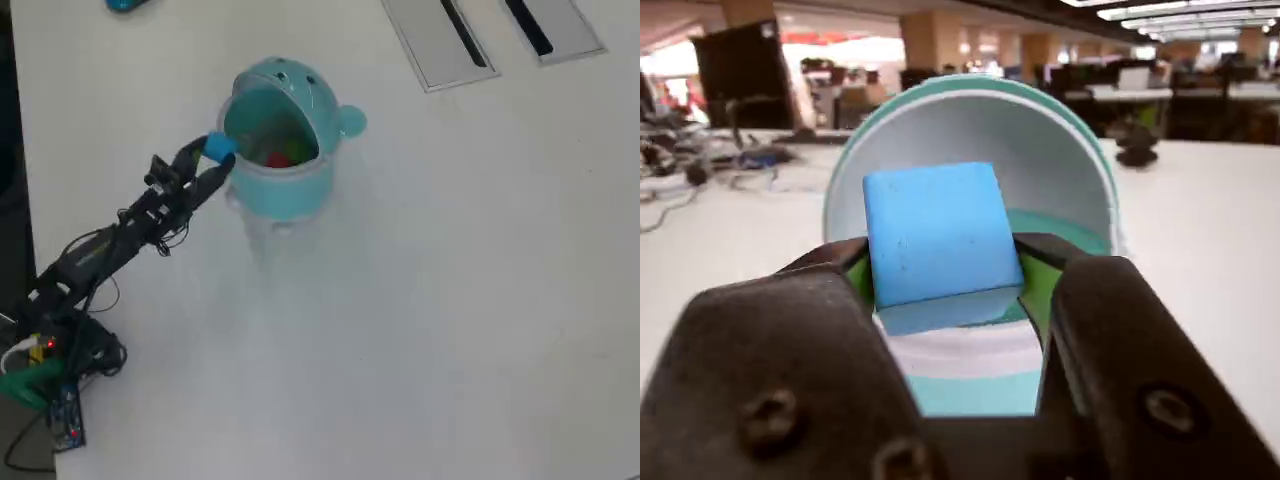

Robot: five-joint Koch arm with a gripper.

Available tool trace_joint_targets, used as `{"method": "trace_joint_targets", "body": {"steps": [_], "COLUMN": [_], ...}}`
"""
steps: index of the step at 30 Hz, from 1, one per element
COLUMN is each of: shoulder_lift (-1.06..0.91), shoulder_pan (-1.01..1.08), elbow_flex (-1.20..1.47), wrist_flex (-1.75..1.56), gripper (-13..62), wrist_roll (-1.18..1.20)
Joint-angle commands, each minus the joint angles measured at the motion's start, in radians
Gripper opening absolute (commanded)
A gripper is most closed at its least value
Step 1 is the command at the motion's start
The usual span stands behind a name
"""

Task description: Grasp RGB lego blocks and put them in the bin one by one.

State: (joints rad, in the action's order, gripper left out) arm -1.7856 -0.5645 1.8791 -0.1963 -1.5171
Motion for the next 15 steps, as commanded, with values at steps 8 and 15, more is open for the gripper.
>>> {"method": "trace_joint_targets", "body": {"steps": [8, 15], "shoulder_lift": [0.006, 0.37], "shoulder_pan": [-0.143, -0.17], "elbow_flex": [-0.169, -0.514], "wrist_flex": [-0.097, -0.133], "gripper": [12.5, 12.6], "wrist_roll": [-0.078, -0.132]}}
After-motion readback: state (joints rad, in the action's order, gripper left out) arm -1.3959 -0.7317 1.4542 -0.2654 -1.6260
